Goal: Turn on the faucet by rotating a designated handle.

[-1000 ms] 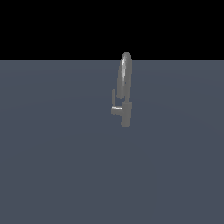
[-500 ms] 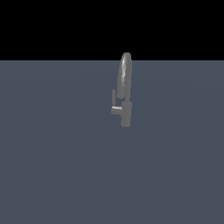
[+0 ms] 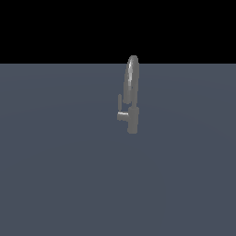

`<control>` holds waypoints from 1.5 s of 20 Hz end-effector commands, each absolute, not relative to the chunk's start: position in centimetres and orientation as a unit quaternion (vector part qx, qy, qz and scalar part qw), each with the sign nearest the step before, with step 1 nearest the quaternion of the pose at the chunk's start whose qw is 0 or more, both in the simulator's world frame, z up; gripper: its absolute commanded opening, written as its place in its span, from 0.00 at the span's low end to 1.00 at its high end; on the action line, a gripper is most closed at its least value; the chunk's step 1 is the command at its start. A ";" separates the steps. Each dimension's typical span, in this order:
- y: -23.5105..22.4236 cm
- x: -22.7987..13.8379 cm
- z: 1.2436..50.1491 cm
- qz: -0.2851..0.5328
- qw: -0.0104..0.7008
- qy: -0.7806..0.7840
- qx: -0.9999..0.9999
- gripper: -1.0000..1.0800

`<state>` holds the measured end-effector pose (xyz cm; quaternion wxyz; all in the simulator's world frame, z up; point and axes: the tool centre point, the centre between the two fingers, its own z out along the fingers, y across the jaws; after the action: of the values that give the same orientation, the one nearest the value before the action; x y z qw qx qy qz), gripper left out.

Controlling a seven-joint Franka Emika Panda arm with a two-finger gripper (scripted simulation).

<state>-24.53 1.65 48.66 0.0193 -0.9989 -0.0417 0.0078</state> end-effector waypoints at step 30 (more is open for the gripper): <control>-0.4 -15.1 44.7 0.058 -0.044 0.197 -0.978 0.00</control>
<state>-15.81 -0.28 45.09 -0.0374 -0.9815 0.1796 0.0557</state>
